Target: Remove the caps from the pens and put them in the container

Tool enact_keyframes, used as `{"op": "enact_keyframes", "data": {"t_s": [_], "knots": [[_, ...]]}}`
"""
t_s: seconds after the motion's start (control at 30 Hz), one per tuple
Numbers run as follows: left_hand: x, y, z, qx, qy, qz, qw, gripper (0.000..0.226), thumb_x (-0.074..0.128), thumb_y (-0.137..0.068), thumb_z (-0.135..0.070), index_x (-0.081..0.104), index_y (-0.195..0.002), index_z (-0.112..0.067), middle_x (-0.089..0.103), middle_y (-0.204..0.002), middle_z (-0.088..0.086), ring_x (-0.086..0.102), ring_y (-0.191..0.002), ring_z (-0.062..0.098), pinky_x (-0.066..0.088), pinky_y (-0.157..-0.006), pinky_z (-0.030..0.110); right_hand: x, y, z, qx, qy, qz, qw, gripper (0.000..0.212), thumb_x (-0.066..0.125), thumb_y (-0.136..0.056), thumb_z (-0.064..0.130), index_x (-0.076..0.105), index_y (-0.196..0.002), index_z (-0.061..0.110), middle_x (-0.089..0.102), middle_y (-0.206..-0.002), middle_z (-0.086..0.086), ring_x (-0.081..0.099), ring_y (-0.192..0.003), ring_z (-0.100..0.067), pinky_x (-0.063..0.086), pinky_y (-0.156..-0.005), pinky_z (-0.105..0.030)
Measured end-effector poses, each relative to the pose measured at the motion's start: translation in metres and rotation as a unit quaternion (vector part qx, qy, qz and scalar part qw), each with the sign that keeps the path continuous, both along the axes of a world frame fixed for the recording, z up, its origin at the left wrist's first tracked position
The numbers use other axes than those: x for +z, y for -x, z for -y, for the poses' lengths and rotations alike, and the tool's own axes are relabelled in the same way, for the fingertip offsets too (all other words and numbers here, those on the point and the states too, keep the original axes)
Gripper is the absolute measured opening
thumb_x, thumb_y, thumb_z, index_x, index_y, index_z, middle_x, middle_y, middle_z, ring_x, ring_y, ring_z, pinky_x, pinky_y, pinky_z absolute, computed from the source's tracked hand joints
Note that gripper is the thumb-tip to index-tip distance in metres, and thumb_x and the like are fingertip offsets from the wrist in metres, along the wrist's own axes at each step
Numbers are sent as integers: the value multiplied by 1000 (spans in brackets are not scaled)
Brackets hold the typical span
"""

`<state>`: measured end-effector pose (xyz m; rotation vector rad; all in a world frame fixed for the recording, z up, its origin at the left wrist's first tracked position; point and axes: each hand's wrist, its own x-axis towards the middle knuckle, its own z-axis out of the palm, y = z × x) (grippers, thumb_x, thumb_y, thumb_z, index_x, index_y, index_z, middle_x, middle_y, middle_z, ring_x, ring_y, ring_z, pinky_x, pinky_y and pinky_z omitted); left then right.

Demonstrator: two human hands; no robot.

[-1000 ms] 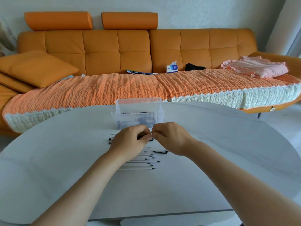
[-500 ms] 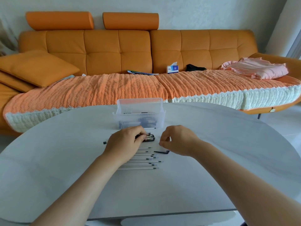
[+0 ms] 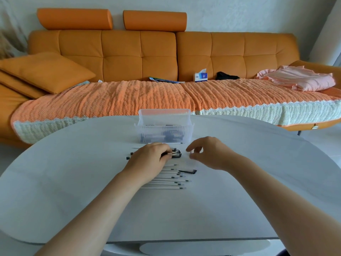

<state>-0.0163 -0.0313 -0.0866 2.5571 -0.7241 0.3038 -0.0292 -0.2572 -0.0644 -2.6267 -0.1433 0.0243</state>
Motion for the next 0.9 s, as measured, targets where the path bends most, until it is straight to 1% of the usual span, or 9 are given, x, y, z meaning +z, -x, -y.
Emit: {"op": "enact_keyframes", "data": {"t_s": [0.17, 0.27, 0.33, 0.47, 0.57, 0.7, 0.73, 0.83, 0.9], "knots": [[1, 0, 1, -1, 8, -7, 1000, 15, 55, -96, -34, 67, -105, -29, 65, -104, -18, 55, -94, 5, 38, -73, 24, -6, -6, 14, -44, 35, 45, 997, 23, 56, -97, 26, 67, -113, 38, 63, -106, 13, 58, -87, -10, 49, -72, -27], [1, 1, 1, -4, 11, -11, 1000, 14, 55, -96, -35, 67, -103, -32, 64, -102, -20, 55, -94, 4, 38, -70, 22, -11, -8, 13, -30, 47, 40, 998, 30, 53, -99, 24, 64, -120, 42, 60, -109, 14, 56, -86, -10, 45, -68, -26], [3, 2, 1, -4, 7, -9, 1000, 15, 53, -97, -36, 66, -103, -34, 64, -101, -21, 55, -92, 3, 36, -67, 19, -13, -10, 9, -5, 68, 33, 997, 32, 53, -99, 23, 64, -122, 44, 58, -110, 14, 53, -89, -9, 45, -69, -26], [5, 3, 0, -1, -10, 7, 1000, 17, 51, -97, -39, 66, -106, -36, 65, -104, -22, 55, -93, 2, 36, -68, 22, -14, -15, 2, 13, 116, 38, 992, 22, 56, -99, 30, 70, -111, 40, 59, -109, 13, 49, -90, -8, 32, -58, -17], [5, 3, -2, 4, -17, 9, 1000, 18, 51, -97, -41, 65, -107, -37, 64, -106, -22, 55, -95, 2, 37, -69, 24, -13, -17, 0, 13, 117, 46, 992, 16, 58, -97, 31, 72, -103, 35, 60, -106, 11, 54, -91, -11, 37, -63, -21], [5, 2, -5, 2, -17, 7, 1000, 17, 50, -97, -41, 64, -106, -38, 63, -103, -23, 54, -91, 1, 39, -69, 24, -12, -14, 0, -11, 64, 62, 996, 15, 56, -97, 24, 69, -102, 31, 66, -106, 11, 60, -92, -13, 51, -76, -29], [4, 2, -5, 3, -15, 5, 1000, 17, 50, -97, -41, 64, -105, -38, 63, -103, -23, 53, -89, 1, 40, -69, 24, -11, -13, -1, -17, 38, 68, 997, 16, 55, -98, 24, 68, -103, 32, 67, -105, 11, 61, -89, -11, 51, -73, -27], [3, 0, -5, 0, -3, -3, 1000, 14, 52, -97, -40, 65, -102, -37, 63, -98, -23, 53, -87, 2, 43, -70, 26, -4, -9, -5, -21, -42, 72, 996, 24, 49, -101, 23, 66, -108, 39, 66, -97, 12, 55, -62, -2, 41, -54, -18], [3, -1, -4, -6, 15, -10, 1000, 12, 54, -96, -39, 65, -100, -35, 62, -96, -22, 56, -88, 4, 47, -72, 28, 0, -5, -7, -15, -85, 64, 994, 28, 48, -101, 21, 68, -103, 40, 67, -92, 14, 54, -52, 0, 40, -49, -15]]}}
